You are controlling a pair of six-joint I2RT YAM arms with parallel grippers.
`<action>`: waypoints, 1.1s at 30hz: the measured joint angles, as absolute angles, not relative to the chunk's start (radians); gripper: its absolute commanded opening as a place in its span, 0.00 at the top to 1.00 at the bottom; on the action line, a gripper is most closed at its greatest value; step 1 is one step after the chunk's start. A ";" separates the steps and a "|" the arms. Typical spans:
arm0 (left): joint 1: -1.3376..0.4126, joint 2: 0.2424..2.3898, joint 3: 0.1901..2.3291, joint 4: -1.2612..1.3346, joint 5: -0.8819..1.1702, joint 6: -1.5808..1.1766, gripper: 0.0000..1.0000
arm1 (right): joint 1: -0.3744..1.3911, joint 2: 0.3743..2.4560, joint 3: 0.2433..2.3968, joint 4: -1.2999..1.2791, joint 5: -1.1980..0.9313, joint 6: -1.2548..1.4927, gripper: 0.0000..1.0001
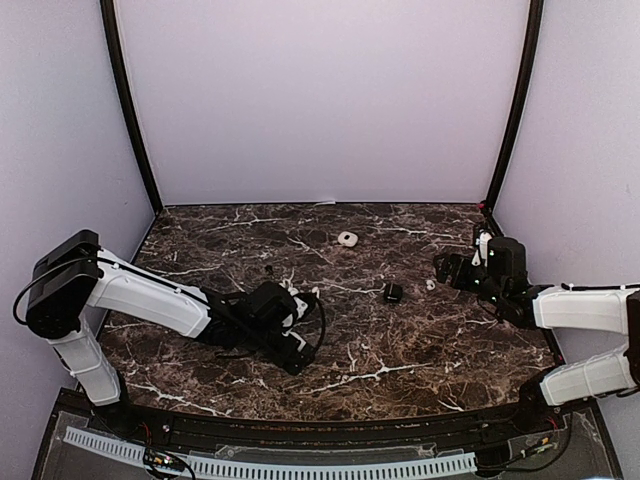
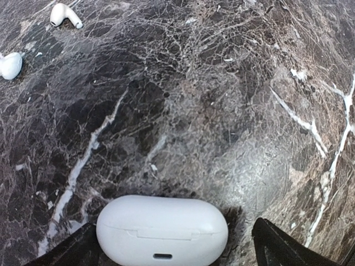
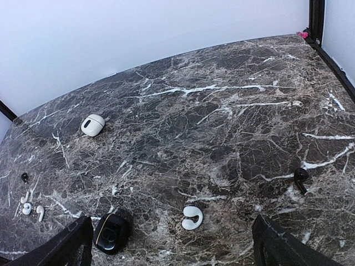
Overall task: Insert the wireless bluetooth earbuds into the charging case
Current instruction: Pick up the charging case from the center of the board.
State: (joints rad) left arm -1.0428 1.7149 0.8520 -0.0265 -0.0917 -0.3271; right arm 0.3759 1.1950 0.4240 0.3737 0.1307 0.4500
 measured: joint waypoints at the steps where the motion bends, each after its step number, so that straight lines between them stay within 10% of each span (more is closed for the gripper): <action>1: -1.043 1.715 0.852 -0.029 -0.097 -0.322 0.01 | 0.376 1.195 0.424 0.373 0.131 0.450 0.00; 17: -1.001 1.719 0.852 -0.039 -0.059 -0.147 0.05 | 0.376 1.201 0.424 0.374 0.130 0.450 0.00; 33: -0.973 1.721 0.842 0.008 0.031 -0.109 0.37 | 0.376 1.205 0.424 0.374 0.119 0.446 0.00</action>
